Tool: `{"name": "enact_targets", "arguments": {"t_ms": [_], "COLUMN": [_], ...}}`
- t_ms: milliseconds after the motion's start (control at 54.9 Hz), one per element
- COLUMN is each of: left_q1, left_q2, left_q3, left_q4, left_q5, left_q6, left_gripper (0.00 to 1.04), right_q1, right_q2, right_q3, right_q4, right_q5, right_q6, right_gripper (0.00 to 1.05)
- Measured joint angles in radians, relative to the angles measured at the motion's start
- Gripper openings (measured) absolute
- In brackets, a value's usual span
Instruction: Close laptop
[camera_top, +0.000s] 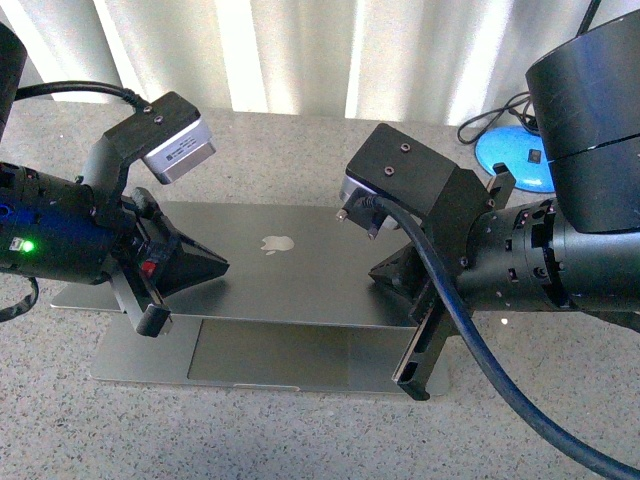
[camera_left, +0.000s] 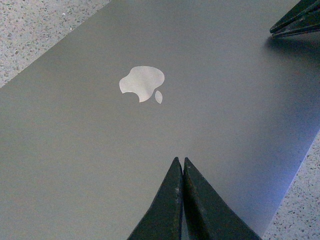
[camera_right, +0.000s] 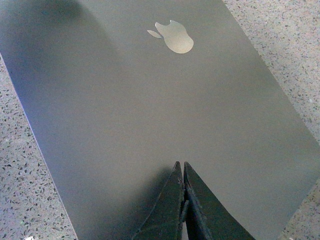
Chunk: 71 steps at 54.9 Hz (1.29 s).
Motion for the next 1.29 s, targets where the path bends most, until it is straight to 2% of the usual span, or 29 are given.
{"name": "enact_targets", "arguments": {"t_ms": [1294], "left_q1": [0.025], "left_q2": [0.137], "left_q3": [-0.015], "left_q4": [0.082], "left_q5": [0.053], "left_q6": [-0.034], "left_gripper": [0.04], "right_q1": [0.018], "right_q2": [0.122], "right_q3": [-0.011], "right_q4": [0.05], "right_q5": [0.0], "right_q6": [0.043], "right_gripper": [0.01]}}
